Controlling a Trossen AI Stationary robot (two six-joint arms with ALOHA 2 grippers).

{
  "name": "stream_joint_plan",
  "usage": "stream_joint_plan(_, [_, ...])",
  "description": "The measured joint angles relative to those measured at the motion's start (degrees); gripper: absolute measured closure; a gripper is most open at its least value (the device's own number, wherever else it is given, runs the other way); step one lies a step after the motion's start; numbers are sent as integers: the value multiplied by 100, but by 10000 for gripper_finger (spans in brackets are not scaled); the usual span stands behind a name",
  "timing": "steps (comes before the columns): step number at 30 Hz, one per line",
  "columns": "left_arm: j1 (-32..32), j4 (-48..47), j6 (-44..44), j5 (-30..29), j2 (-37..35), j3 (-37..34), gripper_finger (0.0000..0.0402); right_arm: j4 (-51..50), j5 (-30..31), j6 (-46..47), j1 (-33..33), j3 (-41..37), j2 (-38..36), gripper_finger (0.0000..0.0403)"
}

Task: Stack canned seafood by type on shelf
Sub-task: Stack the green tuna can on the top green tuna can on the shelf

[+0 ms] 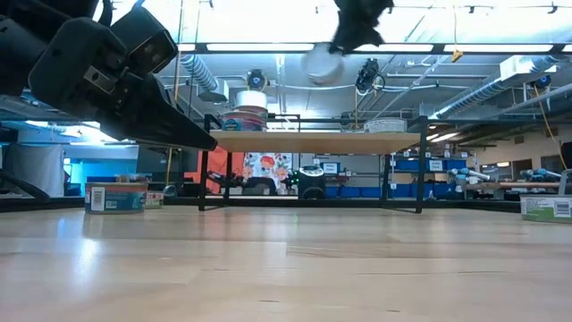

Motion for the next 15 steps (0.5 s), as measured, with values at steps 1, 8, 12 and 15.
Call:
stream_joint_plan(1, [0,1,-7,0,0,0,399,-114,-116,136,-309,0,-36,259])
stream_joint_plan(8, [0,0,-14,0,0,0,399,-198,-1513,543,-2176,-552,7,259])
stream_joint_plan(12, [2,-1,-14,0,0,0,399,-55,-2054,697,-2751,-1022,8,259])
stream_joint_plan(15, [2,0,-8,0,0,0,399,202,-2345,746,-2891,-1327,7,259])
